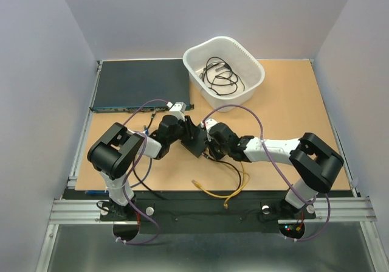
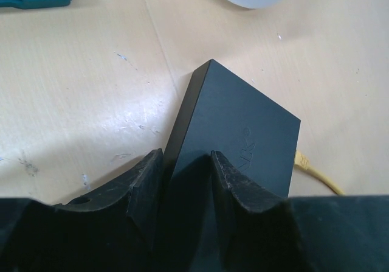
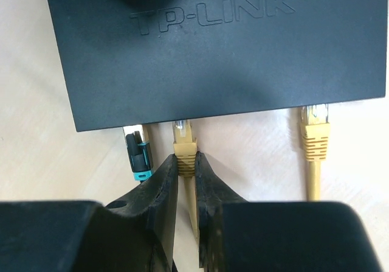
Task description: Insert the plug into the switch port
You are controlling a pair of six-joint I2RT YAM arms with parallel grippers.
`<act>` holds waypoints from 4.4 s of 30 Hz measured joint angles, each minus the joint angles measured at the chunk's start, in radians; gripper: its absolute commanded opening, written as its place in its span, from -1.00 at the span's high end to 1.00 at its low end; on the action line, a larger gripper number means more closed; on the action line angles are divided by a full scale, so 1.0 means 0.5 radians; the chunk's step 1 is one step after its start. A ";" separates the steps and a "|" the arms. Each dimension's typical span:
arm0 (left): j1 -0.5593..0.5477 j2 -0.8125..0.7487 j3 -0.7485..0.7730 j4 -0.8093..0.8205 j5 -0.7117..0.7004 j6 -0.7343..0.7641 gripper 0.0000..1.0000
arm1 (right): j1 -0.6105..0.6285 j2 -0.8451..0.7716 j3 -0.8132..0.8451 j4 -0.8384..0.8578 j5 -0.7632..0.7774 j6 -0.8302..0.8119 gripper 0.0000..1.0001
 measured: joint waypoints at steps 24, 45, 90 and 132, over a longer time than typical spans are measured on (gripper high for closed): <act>-0.141 0.042 -0.002 0.134 -0.183 0.180 0.19 | 0.000 0.134 0.275 -0.366 -0.113 -0.457 0.99; 0.047 -0.253 0.050 -0.533 -0.240 0.108 0.08 | 0.002 0.188 0.224 -0.006 -0.104 -0.294 0.78; 0.106 -2.631 0.407 -2.263 -1.020 0.289 -0.04 | 0.169 0.843 1.399 -0.018 -0.095 0.139 -0.23; 0.108 -2.676 0.369 -2.277 -1.057 0.291 -0.03 | 0.349 1.535 2.048 -0.024 -0.148 0.263 -0.23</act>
